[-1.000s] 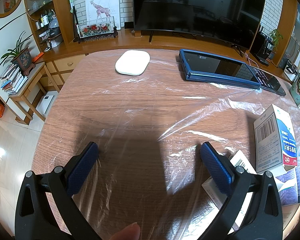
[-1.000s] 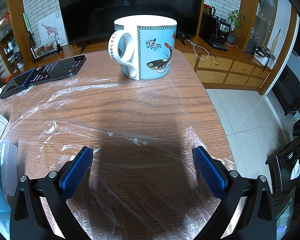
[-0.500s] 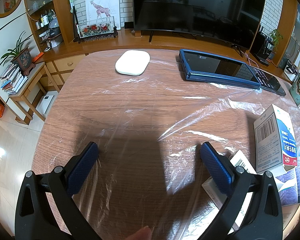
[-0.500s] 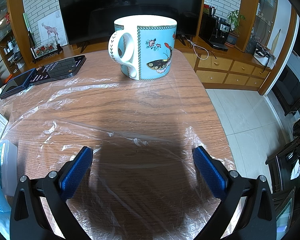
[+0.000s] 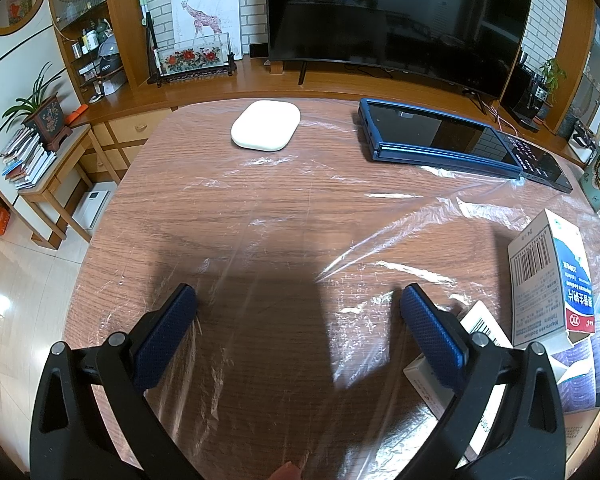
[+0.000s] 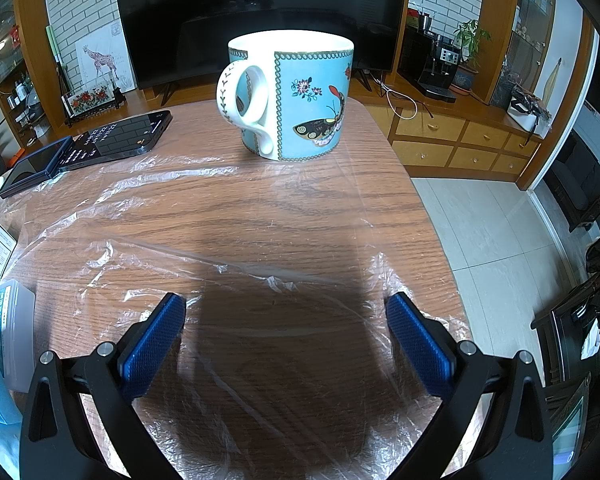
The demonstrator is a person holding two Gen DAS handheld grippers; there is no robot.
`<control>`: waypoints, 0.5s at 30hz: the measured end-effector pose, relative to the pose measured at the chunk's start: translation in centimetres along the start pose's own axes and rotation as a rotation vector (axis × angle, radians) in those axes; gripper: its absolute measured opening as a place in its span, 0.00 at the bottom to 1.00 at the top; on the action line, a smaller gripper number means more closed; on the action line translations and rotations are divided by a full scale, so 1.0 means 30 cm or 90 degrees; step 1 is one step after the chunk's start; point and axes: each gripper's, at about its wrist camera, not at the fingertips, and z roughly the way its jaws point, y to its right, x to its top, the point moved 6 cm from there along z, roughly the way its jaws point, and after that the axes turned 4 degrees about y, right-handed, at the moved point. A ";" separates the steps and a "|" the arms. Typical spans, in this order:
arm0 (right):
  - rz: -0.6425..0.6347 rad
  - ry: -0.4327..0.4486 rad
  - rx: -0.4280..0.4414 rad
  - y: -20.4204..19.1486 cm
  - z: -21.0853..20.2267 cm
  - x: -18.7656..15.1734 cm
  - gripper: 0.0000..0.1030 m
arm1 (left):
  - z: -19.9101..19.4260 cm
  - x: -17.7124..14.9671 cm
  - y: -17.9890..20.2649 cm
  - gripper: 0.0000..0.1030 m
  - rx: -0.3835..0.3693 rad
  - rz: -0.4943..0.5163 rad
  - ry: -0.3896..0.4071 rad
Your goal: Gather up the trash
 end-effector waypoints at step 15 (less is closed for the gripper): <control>0.003 0.000 -0.002 0.004 0.000 0.004 0.97 | 0.000 0.000 0.000 0.99 0.000 0.000 0.000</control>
